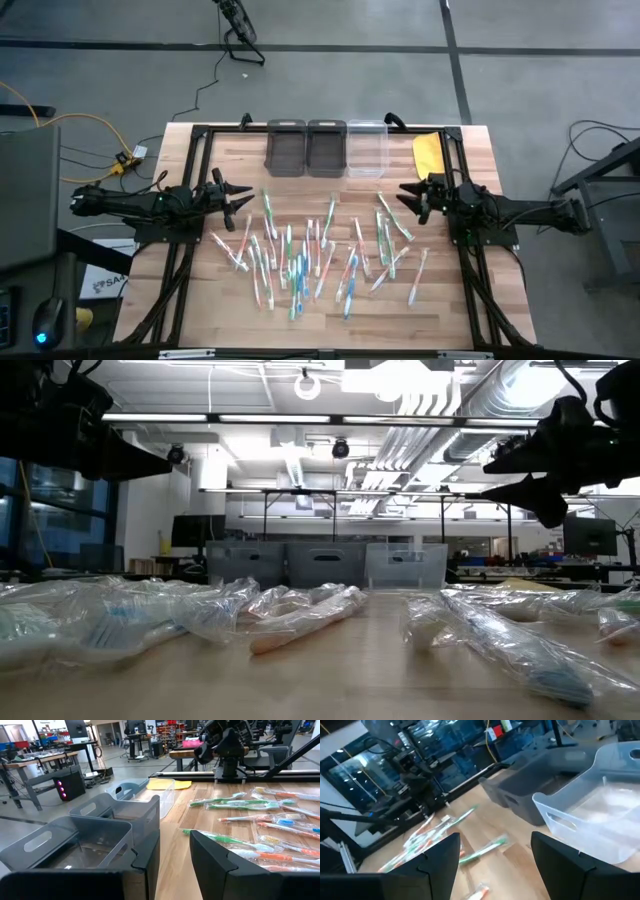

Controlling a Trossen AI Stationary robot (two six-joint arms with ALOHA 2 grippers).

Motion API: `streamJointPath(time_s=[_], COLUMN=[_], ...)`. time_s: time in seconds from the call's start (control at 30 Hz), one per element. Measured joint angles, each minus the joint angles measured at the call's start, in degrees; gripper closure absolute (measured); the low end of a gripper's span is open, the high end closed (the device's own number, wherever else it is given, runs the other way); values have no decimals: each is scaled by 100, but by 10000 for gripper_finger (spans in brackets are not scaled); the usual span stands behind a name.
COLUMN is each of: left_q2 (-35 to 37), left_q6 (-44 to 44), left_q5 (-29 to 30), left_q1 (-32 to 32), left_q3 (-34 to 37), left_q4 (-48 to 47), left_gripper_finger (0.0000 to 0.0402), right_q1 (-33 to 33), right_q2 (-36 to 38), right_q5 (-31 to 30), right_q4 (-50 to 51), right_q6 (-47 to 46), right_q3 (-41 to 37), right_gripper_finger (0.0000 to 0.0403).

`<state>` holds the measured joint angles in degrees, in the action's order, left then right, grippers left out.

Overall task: Pick & Place Toothbrushes
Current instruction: Put the green toothbrush into the transparent bin

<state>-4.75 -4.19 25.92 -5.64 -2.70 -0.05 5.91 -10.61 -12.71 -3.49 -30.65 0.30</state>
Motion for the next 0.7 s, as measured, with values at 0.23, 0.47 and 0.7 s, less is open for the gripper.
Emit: streamJointPath(time_s=[0.23, 0.47, 0.7], left_q2=[0, 0, 0], left_q6=[-1, -1, -1], left_q5=[1, 1, 0], left_q1=[-1, 1, 1], left_q3=[0, 0, -1], left_q4=[0, 0, 0], left_gripper_finger=[300, 300, 300], right_q1=[-1, -2, -2], right_q2=[-124, -781, -1943], right_q5=[460, 104, 67], right_q4=[186, 1689, 2676], right_q6=[-596, -911, -1178], right_q3=[287, 1332, 2059], right_gripper_finger=[165, 165, 165])
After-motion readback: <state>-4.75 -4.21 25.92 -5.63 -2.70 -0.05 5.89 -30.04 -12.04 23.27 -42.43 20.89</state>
